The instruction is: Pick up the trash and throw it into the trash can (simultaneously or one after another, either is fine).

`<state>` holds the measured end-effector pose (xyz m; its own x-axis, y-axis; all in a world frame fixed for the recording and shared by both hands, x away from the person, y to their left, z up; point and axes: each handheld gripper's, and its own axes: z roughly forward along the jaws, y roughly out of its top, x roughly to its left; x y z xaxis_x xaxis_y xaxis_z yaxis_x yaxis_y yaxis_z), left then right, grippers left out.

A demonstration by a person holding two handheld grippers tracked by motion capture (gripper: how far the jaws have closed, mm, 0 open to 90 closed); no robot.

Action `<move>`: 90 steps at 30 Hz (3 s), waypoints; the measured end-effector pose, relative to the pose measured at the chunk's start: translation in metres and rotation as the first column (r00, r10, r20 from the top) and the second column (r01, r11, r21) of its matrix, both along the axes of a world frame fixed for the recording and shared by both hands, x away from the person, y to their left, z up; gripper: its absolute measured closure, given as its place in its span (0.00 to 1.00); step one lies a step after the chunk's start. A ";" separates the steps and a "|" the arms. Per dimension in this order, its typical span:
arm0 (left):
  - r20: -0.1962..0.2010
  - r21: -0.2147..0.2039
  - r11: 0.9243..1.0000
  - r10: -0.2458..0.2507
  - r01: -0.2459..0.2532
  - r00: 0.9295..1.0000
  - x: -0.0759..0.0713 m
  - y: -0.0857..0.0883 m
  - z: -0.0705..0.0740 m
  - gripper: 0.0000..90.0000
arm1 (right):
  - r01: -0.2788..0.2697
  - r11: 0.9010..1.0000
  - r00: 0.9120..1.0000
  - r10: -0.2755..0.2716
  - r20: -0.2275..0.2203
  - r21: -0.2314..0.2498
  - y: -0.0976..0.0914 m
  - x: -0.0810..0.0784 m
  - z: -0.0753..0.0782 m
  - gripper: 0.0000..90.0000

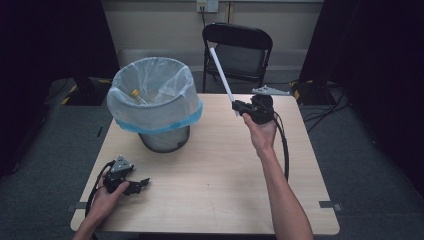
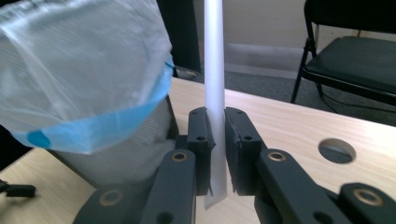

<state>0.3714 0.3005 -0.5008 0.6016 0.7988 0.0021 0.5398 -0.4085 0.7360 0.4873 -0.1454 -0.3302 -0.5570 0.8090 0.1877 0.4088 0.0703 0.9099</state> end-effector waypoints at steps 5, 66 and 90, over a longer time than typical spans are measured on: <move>0.000 -0.001 1.000 0.000 0.000 1.000 0.000 0.000 0.000 0.16 | -0.021 1.000 1.000 0.020 0.024 0.005 0.004 -0.002 0.007 0.90; -0.001 -0.001 1.000 -0.002 0.002 1.000 0.000 0.000 0.000 0.16 | -0.249 0.966 0.960 0.237 0.148 0.070 0.091 0.019 0.087 0.90; 0.005 0.003 1.000 0.004 -0.004 1.000 0.000 0.000 0.000 0.16 | -0.308 0.951 0.946 0.302 0.115 0.039 0.144 0.050 0.087 0.90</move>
